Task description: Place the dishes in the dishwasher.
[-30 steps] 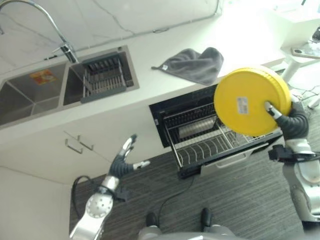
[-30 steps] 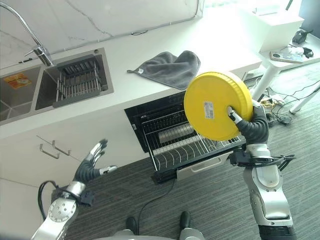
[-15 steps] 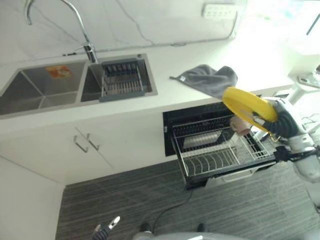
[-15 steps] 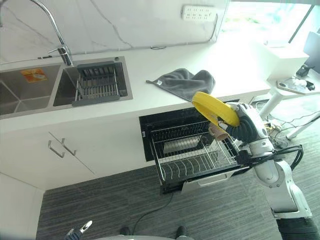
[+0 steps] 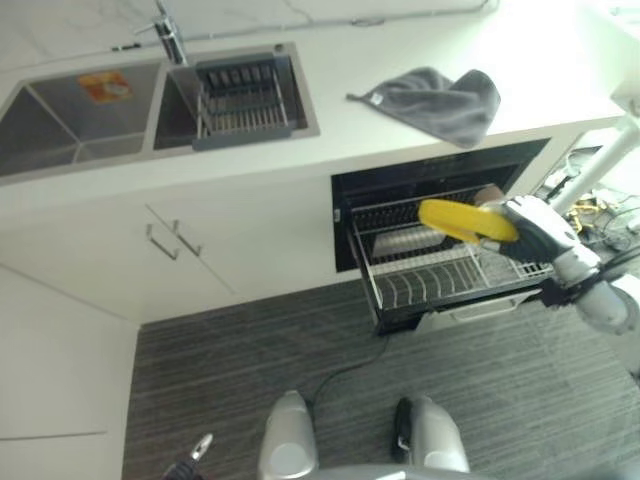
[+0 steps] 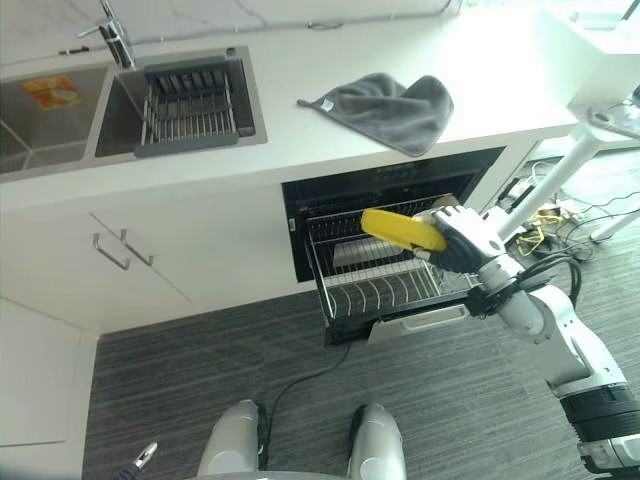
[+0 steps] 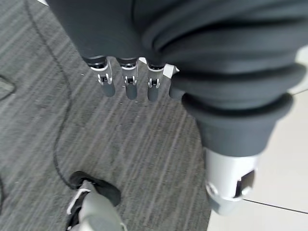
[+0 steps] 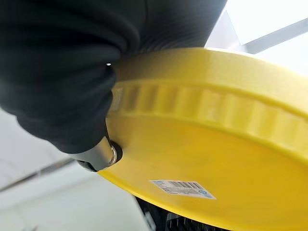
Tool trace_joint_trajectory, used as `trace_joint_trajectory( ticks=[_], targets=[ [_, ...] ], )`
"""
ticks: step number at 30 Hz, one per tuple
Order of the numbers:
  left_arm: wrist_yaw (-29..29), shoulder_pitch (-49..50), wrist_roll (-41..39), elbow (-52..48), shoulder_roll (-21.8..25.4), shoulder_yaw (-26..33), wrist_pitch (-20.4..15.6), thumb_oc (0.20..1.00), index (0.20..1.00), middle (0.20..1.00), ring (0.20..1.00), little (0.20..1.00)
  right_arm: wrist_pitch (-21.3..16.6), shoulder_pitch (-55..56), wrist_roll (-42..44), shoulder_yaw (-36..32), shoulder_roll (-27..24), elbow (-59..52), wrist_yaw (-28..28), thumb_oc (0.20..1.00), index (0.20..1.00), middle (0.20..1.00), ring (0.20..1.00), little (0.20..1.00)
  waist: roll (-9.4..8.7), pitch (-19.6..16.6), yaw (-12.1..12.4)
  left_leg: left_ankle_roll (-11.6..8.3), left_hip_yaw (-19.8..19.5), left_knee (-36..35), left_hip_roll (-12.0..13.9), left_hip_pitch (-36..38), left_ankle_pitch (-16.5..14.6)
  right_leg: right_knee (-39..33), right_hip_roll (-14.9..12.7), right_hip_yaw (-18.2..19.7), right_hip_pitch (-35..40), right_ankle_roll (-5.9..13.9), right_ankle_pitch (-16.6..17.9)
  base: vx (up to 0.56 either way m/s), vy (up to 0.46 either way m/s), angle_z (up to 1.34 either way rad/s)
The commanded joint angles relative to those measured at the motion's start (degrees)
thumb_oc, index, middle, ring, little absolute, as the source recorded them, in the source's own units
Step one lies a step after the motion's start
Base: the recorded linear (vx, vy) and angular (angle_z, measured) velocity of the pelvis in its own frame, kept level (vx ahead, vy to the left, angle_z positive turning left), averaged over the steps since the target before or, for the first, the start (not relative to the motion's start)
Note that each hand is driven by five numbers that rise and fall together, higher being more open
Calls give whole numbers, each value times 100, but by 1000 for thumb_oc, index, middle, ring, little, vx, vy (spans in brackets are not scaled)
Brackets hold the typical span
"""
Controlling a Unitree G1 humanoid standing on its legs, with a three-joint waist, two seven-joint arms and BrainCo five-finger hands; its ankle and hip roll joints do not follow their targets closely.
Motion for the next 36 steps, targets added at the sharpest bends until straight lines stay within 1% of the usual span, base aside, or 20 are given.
trace_joint_trajectory(
  ticks=[1,2,5,9,10,11,13,15,16,18,21,23,25,26,27,29,30,31,36],
  targets=[
    [-21,7,-228,75,247,-250,-146,1000,1000,1000,1000,1000,-349,-623,-245,-148,30,-66,-264,200,200,200,200,200,-129,-128,167,-197,-708,-181,174,256,24,-346,-41,144,670,34,-145,58,43,15],
    [-15,28,-258,-35,265,-301,-88,1000,1000,1000,1000,1000,-394,-746,-447,107,-46,105,-447,200,200,200,200,200,-109,-100,215,-201,-719,-164,147,267,18,-376,-93,109,662,67,-89,64,32,11],
    [-106,101,-244,-83,274,-349,-91,1000,1000,1000,1000,1000,-435,-928,-588,287,-24,397,-524,200,200,200,200,200,-58,-69,261,-198,-711,-124,138,249,19,-275,-143,98,616,88,-95,47,25,3],
    [-125,120,-219,-181,307,-465,-72,1000,1000,1000,1000,1000,-324,-1190,-468,514,-18,821,-544,200,200,200,200,200,-25,-43,317,-222,-718,-15,127,188,-2,-135,-212,71,562,94,-124,25,10,4],
    [-95,161,-167,-231,282,-494,-100,1000,1000,1000,1000,1000,-418,-1381,-881,756,103,1445,-902,200,200,200,200,200,-13,-33,391,-226,-718,5,129,243,-31,-121,-247,28,627,92,-146,84,8,12],
    [-89,182,-138,-237,278,-502,-131,1000,1000,1000,1000,1000,-378,-1430,-1019,825,98,1526,-1038,200,200,200,200,200,-10,-28,411,-225,-720,3,130,263,-35,-117,-257,14,645,92,-151,109,-2,11],
    [-26,228,11,-284,308,-543,-243,1000,1000,1000,1000,1000,-150,-1602,-1449,1043,106,1862,-1631,200,200,200,200,200,14,-29,492,-222,-739,56,135,268,-50,-38,-290,-23,644,92,-176,81,-9,11],
    [32,285,73,-346,326,-542,-307,1000,1000,1000,1000,1000,-46,-1672,-1873,1113,157,2126,-1983,200,200,200,200,200,42,-35,532,-227,-753,89,139,265,-63,12,-301,-31,643,91,-201,80,8,15],
    [106,302,86,-414,344,-567,-340,1000,1000,1000,1000,1000,72,-1728,-2026,1223,172,2265,-2172,200,200,200,200,200,65,-29,570,-228,-763,116,137,257,-72,44,-320,-45,644,90,-213,93,17,8],
    [232,320,155,-503,370,-597,-441,1000,1000,1000,1000,1000,203,-1835,-2177,1372,166,2540,-2474,200,200,200,200,200,88,-17,627,-222,-788,178,115,231,-98,126,-356,-56,621,88,-243,77,10,5],
    [693,356,469,-586,421,-693,-628,1000,1000,1000,1000,1000,306,-2001,-2349,1508,143,2964,-3120,200,200,200,200,200,116,-8,724,-221,-841,302,77,130,-137,267,-419,-64,517,105,-268,59,0,7],
    [908,368,535,-583,433,-723,-737,1000,1000,1000,1000,1000,370,-2044,-2459,1530,166,3085,-3359,200,200,200,200,200,125,6,755,-219,-867,364,61,79,-148,321,-440,-61,474,107,-276,33,1,5],
    [1508,364,694,-716,529,-728,-1106,1000,1000,1000,1000,1000,681,-2163,-2873,1731,186,3337,-4030,200,200,200,200,200,157,99,837,-210,-935,540,6,-124,-190,510,-524,-39,261,133,-303,-17,-5,8],
    [1624,369,716,-753,553,-733,-1203,1000,1000,1000,1000,1000,791,-2194,-2936,1792,180,3371,-4192,200,200,200,200,200,161,119,857,-207,-946,571,-8,-167,-197,543,-540,-34,213,141,-307,-42,-7,5],
    [1860,361,780,-810,584,-751,-1439,1000,1000,1000,1000,1000,941,-2286,-3033,1884,178,3467,-4409,200,200,200,200,200,173,153,892,-203,-968,625,-26,-241,-207,615,-570,-23,124,150,-317,-32,-6,5],
    [2070,354,843,-931,614,-779,-1610,1000,1000,1000,1000,1000,1140,-2401,-3067,1981,190,3622,-4563,200,200,200,200,200,189,190,935,-202,-998,684,-56,-335,-221,695,-600,0,17,159,-330,-46,-12,7],
    [2240,349,915,-1032,645,-808,-1782,1000,1000,1000,1000,1000,1285,-2514,-3017,2067,194,3845,-4722,200,200,200,200,200,208,231,982,-196,-1026,707,-86,-416,-218,747,-628,10,-78,169,-337,-84,-21,8],
    [2329,349,910,-1161,673,-838,-1850,1000,1000,1000,1000,1000,1337,-2611,-2859,2138,219,4084,-4843,200,200,200,200,200,230,270,1028,-185,-1058,744,-123,-524,-222,808,-661,20,-194,173,-350,-76,-19,6],
    [2318,305,719,-1329,722,-950,-1973,1000,1000,1000,1000,1000,1334,-2950,-2884,2368,249,4347,-4913,200,200,200,200,200,305,383,1087,-166,-1111,892,-205,-853,-233,1020,-719,121,-586,175,-377,-63,14,5]
  ],
)
